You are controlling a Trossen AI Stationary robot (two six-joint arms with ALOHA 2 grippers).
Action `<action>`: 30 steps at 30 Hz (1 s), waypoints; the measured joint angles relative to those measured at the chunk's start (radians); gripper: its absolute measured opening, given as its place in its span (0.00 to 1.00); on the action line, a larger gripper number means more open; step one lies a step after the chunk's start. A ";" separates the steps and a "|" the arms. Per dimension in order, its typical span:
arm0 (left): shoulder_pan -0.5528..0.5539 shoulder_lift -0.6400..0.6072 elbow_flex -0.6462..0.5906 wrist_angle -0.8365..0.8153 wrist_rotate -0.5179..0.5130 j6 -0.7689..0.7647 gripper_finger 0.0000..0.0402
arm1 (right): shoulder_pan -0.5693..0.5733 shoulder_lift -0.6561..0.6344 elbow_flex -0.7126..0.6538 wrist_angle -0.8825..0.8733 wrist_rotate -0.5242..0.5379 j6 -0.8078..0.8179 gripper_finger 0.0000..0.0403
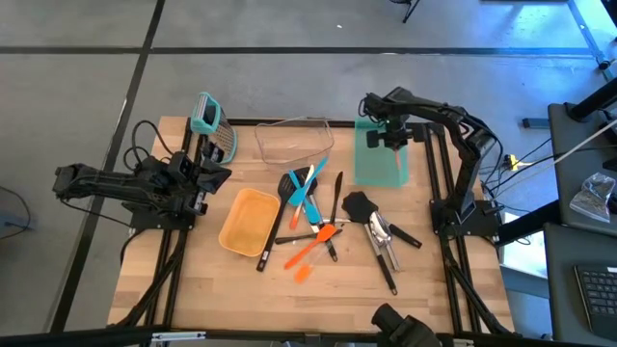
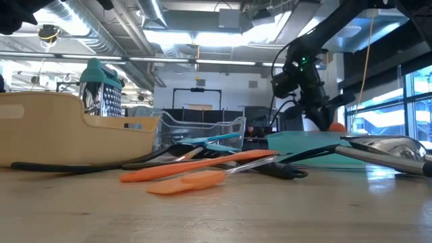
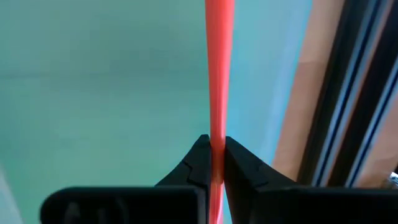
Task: Pick & Place Kitchen Items
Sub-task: Put the orange spatula into the green bin
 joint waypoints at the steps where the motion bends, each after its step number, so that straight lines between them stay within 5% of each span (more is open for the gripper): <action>1: 0.000 0.000 0.000 0.000 0.000 0.000 0.02 | 0.000 0.000 -0.002 0.009 0.000 0.000 0.06; 19: 0.000 0.000 0.000 0.000 0.000 0.000 0.02 | 0.016 0.000 -0.007 0.046 -0.009 0.019 0.06; 30: 0.000 0.000 0.000 -0.003 0.000 0.000 0.02 | 0.006 0.004 -0.127 0.149 0.001 0.007 0.06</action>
